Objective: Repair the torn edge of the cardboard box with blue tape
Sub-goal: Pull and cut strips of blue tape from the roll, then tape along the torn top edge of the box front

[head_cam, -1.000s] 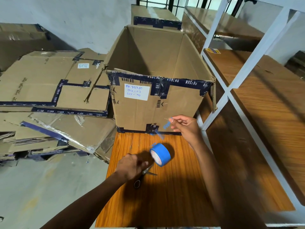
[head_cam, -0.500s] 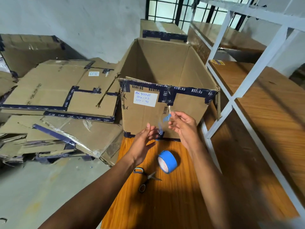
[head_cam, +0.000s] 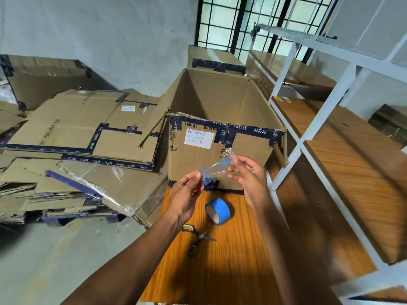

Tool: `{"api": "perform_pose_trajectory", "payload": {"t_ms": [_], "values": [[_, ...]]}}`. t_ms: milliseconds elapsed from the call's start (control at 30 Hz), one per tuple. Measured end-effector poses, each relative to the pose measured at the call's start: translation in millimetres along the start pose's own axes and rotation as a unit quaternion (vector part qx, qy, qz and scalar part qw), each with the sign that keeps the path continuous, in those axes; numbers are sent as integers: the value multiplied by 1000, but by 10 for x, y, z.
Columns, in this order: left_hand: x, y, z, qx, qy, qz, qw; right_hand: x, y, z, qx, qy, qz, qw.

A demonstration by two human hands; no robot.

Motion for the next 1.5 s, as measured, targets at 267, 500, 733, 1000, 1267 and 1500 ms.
{"api": "perform_pose_trajectory", "payload": {"t_ms": [267, 500, 733, 1000, 1267, 1500], "values": [[647, 492, 157, 19, -151, 144, 978, -203, 256, 18, 79, 102, -71, 989], [1227, 910, 576, -12, -337, 321, 885, -375, 435, 223, 122, 126, -118, 977], [1785, 1226, 850, -68, -411, 343, 842, -545, 454, 351, 24, -49, -37, 998], [2176, 1484, 1117, -169, -461, 227, 841, -188, 682, 1129, -166, -167, 221, 947], [2347, 1683, 1186, -207, -484, 153, 836, 73, 1041, 1817, -210, -364, 275, 865], [2424, 1691, 1078, -222, -473, 136, 842, -132, 1133, 2085, -224, -413, 236, 851]]}}
Point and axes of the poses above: each hand's wrist, its own y-axis away from the middle knuckle, its own z-axis out of the palm, x = y × z, the point moved 6 cm from there along -y, towards the middle knuckle, and after that the axes turned 9 degrees about -z, right-handed, at the moved point
